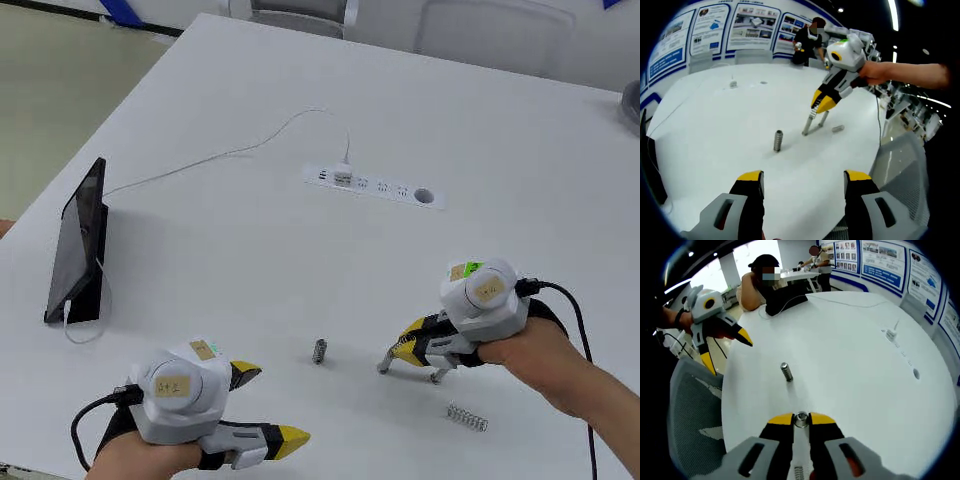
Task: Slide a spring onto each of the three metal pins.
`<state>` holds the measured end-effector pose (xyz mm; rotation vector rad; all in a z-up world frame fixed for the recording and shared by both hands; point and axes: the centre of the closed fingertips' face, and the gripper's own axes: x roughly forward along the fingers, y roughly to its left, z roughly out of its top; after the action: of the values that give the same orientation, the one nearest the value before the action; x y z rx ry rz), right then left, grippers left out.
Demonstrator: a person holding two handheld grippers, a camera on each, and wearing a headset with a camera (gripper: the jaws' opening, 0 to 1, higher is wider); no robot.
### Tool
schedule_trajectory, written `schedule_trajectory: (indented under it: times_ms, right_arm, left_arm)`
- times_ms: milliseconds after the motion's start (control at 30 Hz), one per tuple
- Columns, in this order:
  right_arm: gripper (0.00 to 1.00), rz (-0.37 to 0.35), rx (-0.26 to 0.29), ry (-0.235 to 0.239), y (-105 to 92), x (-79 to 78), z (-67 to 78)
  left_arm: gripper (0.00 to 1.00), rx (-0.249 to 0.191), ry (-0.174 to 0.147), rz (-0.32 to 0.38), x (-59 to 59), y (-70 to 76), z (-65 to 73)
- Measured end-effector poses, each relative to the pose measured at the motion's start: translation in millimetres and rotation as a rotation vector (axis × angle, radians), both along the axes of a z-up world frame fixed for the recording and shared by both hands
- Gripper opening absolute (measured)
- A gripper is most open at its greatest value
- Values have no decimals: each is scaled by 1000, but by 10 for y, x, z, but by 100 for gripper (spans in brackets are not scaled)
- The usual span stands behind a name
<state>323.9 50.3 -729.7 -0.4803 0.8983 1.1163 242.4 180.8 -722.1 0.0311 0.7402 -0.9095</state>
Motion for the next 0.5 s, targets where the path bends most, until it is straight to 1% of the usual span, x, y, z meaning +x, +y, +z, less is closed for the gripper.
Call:
schedule_trajectory:
  times_ms: [200,500]
  right_arm:
    - [13,16,-18,-4,17,0,-35]
    - [13,54,-46,-6,65,-12,-119]
  left_arm:
    - [65,-2,1,15,19,39,2]
    - [66,1,4,20,13,64,-16]
